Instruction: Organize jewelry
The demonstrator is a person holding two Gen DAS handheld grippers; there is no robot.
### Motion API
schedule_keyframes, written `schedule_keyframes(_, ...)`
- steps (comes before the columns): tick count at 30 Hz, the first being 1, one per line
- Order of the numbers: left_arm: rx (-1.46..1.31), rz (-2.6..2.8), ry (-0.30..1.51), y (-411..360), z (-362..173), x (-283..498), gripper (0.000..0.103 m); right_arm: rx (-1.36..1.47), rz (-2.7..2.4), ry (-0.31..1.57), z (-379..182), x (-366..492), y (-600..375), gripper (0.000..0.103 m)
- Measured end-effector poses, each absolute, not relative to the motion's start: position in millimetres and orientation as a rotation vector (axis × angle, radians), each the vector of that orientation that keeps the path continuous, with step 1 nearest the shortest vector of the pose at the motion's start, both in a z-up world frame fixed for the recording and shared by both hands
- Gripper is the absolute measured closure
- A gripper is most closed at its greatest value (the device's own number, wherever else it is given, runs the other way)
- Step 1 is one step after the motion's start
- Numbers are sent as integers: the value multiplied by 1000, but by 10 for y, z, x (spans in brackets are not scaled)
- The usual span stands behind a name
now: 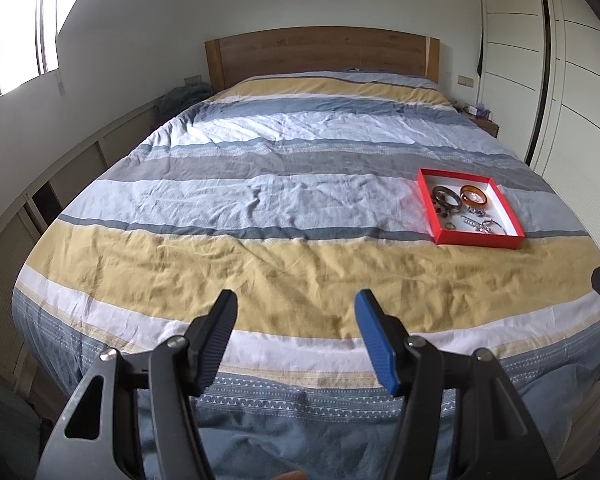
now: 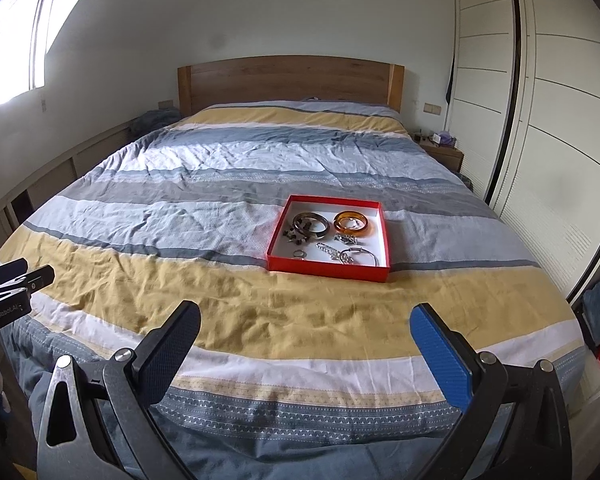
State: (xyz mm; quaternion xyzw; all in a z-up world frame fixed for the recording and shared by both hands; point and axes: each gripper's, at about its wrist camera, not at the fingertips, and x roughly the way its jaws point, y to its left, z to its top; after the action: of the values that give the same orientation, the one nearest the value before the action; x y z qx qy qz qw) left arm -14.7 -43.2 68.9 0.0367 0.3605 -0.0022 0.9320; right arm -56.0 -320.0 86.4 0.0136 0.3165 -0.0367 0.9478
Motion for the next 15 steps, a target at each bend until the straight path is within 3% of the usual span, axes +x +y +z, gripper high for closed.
schedule_keyframes(15, 61, -7, 762, -320, 556, -98, 44, 43, -78, 708, 652, -471, -3234, 0)
